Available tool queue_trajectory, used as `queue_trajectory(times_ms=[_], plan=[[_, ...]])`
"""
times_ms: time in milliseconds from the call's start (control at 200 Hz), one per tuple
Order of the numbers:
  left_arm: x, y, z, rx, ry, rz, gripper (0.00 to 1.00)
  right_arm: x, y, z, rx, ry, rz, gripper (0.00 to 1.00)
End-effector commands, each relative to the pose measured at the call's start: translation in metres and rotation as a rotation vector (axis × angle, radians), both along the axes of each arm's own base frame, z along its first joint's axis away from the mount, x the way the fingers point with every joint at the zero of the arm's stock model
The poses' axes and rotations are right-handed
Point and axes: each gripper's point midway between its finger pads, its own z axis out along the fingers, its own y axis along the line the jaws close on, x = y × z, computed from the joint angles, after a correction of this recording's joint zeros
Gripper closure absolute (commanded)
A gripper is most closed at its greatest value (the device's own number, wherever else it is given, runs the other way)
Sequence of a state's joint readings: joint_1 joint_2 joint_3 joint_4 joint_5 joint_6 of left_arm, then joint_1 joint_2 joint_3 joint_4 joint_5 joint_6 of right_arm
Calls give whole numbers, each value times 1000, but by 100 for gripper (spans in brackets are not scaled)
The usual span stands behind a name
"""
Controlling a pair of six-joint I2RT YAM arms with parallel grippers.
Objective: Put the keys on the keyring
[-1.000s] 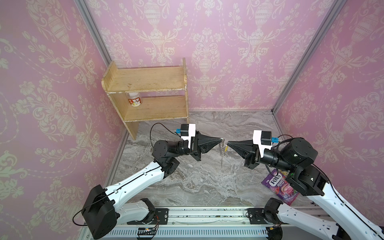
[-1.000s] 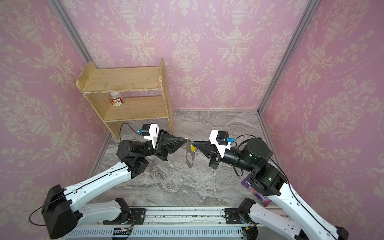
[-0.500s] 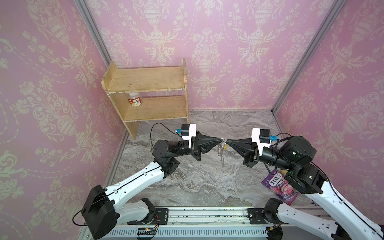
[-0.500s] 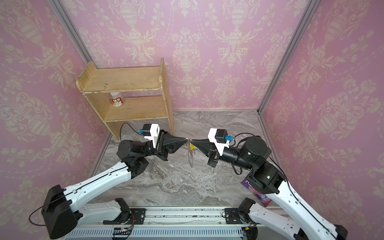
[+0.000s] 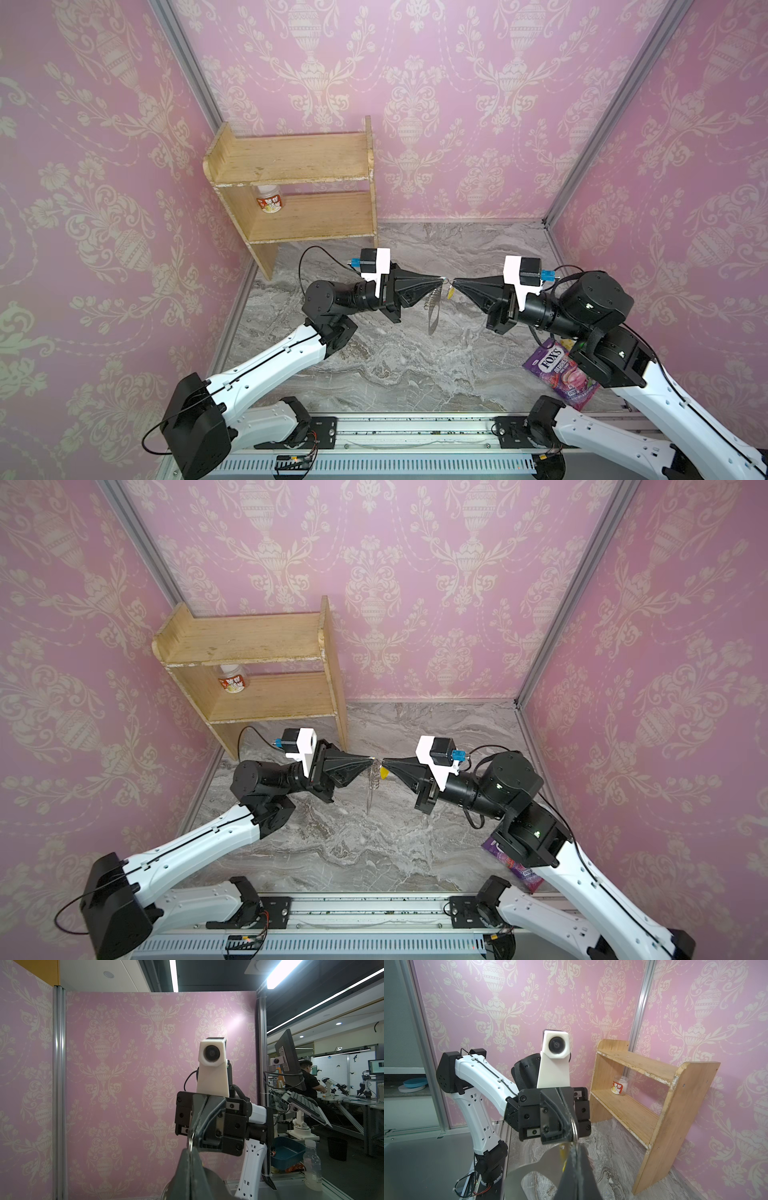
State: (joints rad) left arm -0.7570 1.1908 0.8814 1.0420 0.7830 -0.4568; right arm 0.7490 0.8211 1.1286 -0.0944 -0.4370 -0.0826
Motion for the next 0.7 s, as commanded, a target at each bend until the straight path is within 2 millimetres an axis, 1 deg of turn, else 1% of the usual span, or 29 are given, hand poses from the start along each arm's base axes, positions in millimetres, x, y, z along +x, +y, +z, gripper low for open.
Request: queue_trajectory(times_ms=[0, 285, 695], plan=[[-9, 4, 8, -16, -41, -5, 100, -6, -2, 16, 22, -43, 10, 100], [-10, 3, 7, -13, -44, -1, 100, -9, -2, 18, 28, -40, 22, 100], [-14, 4, 9, -7, -51, -12, 100, -1, 5, 7, -6, -9, 19, 100]])
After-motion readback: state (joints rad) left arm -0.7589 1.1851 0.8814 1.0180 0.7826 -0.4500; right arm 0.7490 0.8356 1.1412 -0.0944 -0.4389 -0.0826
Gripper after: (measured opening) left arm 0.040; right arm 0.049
